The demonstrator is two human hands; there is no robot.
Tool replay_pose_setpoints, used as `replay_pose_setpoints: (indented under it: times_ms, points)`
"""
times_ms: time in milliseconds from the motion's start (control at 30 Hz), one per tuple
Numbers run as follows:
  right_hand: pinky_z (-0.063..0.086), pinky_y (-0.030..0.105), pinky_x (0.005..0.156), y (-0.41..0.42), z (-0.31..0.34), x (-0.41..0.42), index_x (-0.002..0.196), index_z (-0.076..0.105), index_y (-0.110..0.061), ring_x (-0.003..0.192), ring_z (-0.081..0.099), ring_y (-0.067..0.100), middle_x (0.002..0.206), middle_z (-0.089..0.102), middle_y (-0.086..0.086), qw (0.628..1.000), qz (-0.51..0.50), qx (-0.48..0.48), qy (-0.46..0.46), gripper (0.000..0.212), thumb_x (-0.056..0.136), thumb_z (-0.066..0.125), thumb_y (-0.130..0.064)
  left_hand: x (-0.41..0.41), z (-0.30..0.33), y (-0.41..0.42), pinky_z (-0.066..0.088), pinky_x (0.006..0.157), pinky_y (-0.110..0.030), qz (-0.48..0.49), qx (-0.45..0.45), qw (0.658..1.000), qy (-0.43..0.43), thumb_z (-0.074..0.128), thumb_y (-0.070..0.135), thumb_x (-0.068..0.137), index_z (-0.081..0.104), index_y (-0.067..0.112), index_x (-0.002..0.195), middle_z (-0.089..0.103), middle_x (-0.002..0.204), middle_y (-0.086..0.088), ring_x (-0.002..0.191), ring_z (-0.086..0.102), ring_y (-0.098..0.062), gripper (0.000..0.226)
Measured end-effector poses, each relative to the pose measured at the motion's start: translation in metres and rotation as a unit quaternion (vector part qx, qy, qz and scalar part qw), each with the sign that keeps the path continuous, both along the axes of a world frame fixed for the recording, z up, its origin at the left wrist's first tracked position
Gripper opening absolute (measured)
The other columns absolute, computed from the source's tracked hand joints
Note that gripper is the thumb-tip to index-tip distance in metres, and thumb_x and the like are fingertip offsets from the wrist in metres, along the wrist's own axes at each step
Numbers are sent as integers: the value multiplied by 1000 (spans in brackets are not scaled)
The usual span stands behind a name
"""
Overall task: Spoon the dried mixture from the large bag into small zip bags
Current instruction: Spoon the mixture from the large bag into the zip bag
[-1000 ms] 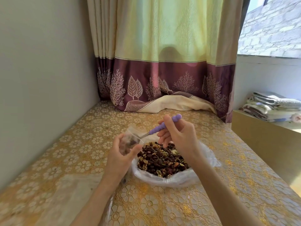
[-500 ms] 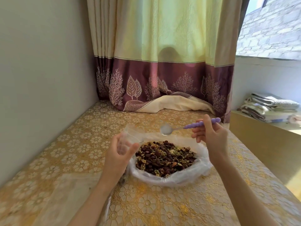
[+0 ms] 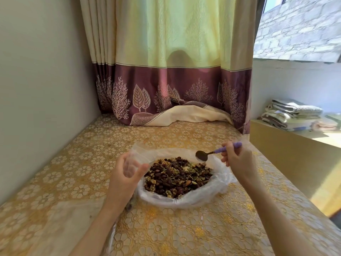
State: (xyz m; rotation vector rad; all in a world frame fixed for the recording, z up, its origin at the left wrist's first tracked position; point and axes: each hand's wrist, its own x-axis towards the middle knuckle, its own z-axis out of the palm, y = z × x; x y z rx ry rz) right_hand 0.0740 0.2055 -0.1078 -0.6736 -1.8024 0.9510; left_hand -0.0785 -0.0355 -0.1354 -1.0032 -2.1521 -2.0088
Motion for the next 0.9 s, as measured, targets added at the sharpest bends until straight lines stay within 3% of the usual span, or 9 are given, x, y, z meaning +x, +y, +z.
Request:
replay_pose_setpoints:
  times_ms: [133,267,433,633,733,900]
  points:
    - [50,39,60,1,-3,1,71,63,-17,50,56,15,67,72,-1,1000,-7,-7,-7,32,97,46,-17,0,1,0,39,64,5,-2,2,1000,-3,53,92,42,43,30,116,57,90,15,77,54,24,97]
    - [47,46,66,7,-4,2,62,65,-12,55,54,19,64,71,4,1000,-4,-16,5,41,97,43,-15,1,2,0,40,60,4,7,1,1000,-2,51,93,41,42,30,114,56,87,16,66,55,13,97]
    - [43,22,50,10,-10,0,57,61,-10,41,51,3,49,64,-3,1000,-1,-17,1,48,100,41,-17,1,2,0,37,65,7,-5,-2,1000,-6,52,94,40,42,26,119,54,100,20,82,49,29,105]
    - [38,20,37,5,-19,-4,51,63,-6,38,50,11,59,70,13,991,23,-132,0,56,100,40,-19,1,2,-1,38,71,-4,-10,-9,1000,-16,52,94,36,43,23,127,53,116,16,99,48,14,116]
    - [34,20,33,3,-21,-4,57,57,-2,36,48,10,58,69,15,980,37,-196,21,50,101,40,-19,-1,1,-2,38,75,-6,-9,-13,1000,-13,53,93,37,43,18,131,55,122,7,104,52,2,120]
    - [33,20,33,7,-19,-1,64,58,1,38,47,11,61,67,18,970,9,-236,60,43,99,40,-15,0,2,-1,42,67,-5,-1,-27,1000,-3,51,94,38,44,20,127,56,107,19,90,54,10,116]
